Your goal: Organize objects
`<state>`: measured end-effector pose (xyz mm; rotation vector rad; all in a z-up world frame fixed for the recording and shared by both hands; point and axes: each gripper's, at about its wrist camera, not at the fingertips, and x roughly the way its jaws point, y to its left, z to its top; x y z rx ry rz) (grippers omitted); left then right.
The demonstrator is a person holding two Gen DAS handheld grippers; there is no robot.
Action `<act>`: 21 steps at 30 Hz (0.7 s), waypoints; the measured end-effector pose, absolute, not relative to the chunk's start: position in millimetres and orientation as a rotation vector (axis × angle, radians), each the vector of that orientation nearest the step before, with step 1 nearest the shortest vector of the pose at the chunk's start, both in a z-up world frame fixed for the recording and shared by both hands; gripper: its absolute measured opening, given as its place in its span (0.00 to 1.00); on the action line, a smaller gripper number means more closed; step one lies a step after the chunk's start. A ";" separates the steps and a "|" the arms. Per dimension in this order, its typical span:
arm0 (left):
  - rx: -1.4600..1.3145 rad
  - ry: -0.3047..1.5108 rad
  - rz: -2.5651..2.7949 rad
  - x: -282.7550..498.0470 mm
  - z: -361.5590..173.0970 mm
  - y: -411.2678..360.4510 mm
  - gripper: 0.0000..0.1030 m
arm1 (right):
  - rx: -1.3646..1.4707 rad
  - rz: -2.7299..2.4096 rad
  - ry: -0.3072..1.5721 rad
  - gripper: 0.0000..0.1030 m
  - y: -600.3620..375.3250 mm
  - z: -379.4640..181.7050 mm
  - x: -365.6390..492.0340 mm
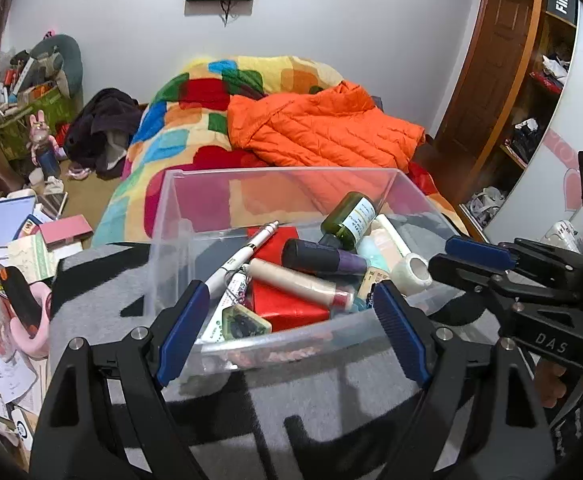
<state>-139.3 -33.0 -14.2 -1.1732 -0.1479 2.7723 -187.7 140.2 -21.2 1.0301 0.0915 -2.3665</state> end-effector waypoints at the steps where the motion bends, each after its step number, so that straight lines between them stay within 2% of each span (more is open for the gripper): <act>1: -1.163 -0.147 2.772 -136.2 -13.3 -33.7 0.82 | 1.019 -2.368 0.088 0.29 141.6 -18.3 -183.2; 7: -1.096 -0.094 2.796 -112.5 -7.8 -31.1 0.82 | 0.968 -2.371 0.072 0.30 146.9 -7.1 -161.9; 9: -1.074 -0.081 2.808 -104.8 -7.6 -30.0 0.83 | 0.951 -2.392 0.058 0.40 150.3 -5.3 -156.3; 11: -1.051 -0.069 2.824 -97.0 -7.3 -28.9 0.87 | 0.928 -2.414 0.051 0.49 153.2 -4.3 -149.5; 21: -0.962 -0.042 2.839 -68.7 -12.9 -22.6 0.91 | 0.910 -2.439 0.038 0.67 161.1 -13.3 -126.2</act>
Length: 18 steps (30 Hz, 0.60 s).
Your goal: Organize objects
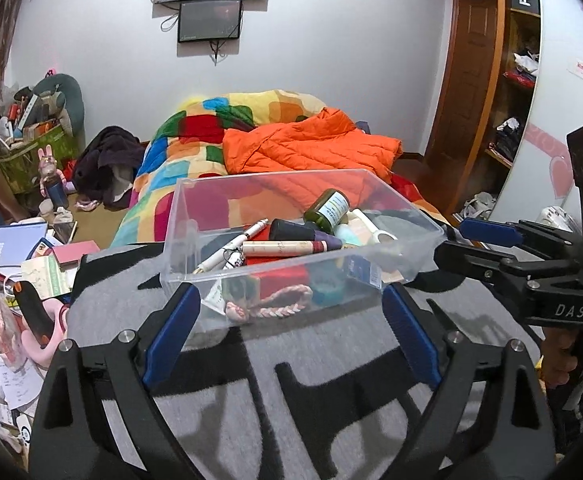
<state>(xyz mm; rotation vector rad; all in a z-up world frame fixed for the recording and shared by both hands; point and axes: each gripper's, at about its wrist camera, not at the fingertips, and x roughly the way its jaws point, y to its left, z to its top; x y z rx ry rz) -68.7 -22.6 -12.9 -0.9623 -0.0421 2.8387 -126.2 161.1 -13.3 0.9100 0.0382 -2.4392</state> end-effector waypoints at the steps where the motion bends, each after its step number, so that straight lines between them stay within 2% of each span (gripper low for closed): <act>1: -0.955 -0.030 2.838 -66.4 -13.6 -20.2 0.90 | 0.907 -2.439 0.032 0.67 162.1 -13.9 -123.3; 6: -0.928 -0.005 2.845 -58.5 -14.2 -11.7 0.90 | 0.892 -2.445 0.036 0.70 164.5 -15.2 -117.4; 18: -0.937 -0.076 2.837 -55.4 -17.4 -13.4 0.91 | 0.874 -2.442 0.055 0.71 161.2 -19.6 -106.7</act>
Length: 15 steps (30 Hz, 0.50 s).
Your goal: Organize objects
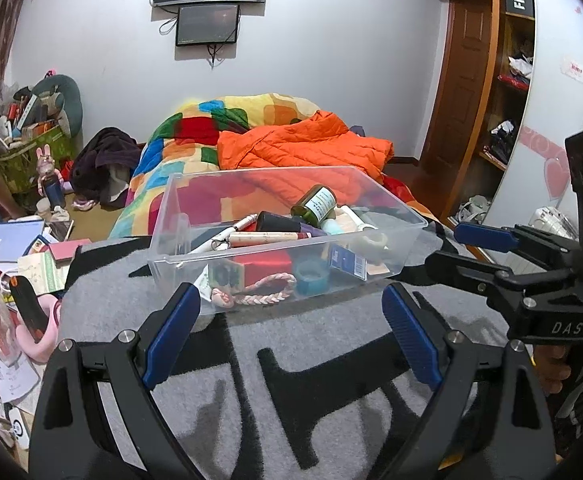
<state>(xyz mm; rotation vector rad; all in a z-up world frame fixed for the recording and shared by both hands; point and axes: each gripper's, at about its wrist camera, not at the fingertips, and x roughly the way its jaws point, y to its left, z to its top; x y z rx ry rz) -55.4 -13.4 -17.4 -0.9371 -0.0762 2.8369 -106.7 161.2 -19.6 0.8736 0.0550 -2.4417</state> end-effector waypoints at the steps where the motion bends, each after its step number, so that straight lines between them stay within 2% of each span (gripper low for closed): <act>1: -0.938 -0.080 2.838 -55.3 -17.3 -14.0 0.90 | 0.874 -2.439 0.056 0.71 159.9 -19.3 -107.3; 15: -0.956 -0.119 2.832 -55.5 -20.4 -18.3 0.91 | 0.872 -2.429 0.047 0.72 158.7 -19.6 -105.4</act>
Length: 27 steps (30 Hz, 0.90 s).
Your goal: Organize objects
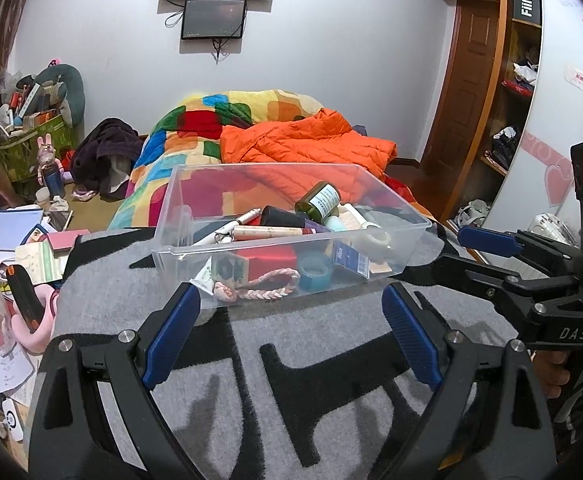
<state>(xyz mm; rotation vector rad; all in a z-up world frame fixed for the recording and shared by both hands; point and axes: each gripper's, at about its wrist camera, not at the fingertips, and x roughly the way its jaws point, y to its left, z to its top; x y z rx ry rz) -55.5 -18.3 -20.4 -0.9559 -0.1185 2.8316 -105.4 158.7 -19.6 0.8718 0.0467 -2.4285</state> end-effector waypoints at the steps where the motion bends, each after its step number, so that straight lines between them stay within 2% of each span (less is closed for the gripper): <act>1: -0.958 -0.115 2.832 -55.3 -21.1 -18.2 0.91 | 0.872 -2.428 0.047 0.72 158.7 -19.6 -105.3; 27: -0.935 -0.159 2.848 -51.6 -19.8 -21.7 0.91 | 0.873 -2.427 0.028 0.74 159.3 -20.8 -105.5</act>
